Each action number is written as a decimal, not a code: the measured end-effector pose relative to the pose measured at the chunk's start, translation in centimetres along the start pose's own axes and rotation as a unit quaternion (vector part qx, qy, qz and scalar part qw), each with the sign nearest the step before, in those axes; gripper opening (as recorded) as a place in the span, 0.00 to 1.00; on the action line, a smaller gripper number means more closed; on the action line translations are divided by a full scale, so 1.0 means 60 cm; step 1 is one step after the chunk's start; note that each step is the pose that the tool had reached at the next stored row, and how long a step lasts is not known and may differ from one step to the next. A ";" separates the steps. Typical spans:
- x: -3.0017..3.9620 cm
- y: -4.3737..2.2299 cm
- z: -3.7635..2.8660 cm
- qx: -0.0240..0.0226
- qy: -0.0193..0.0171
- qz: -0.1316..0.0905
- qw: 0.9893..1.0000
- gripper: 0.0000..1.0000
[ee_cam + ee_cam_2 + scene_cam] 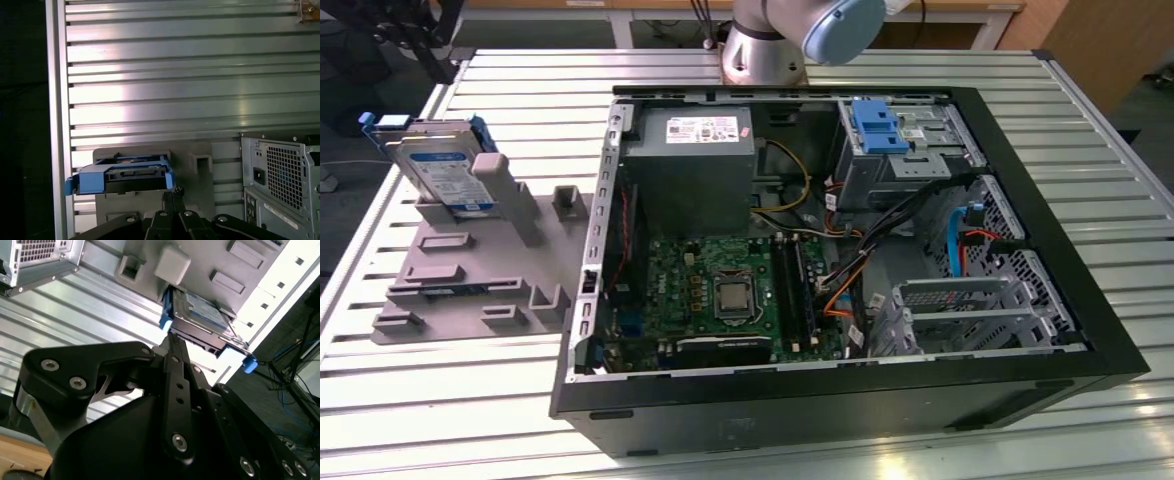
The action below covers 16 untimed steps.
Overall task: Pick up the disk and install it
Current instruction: 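Reach for the disk, then pick up the disk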
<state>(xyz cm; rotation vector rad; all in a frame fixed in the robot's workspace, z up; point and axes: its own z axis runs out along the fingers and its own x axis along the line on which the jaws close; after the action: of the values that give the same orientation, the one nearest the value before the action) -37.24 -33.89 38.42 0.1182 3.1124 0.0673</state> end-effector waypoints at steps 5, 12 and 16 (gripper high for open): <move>0.038 -0.003 0.000 0.000 0.000 0.000 1.000 0.11; 0.065 -0.009 0.000 0.000 0.000 0.000 1.000 0.11; 0.067 -0.009 0.000 0.000 0.000 0.000 1.000 0.11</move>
<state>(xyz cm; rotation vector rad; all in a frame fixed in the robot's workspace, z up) -41.31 -34.11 38.30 0.1181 3.1125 0.0672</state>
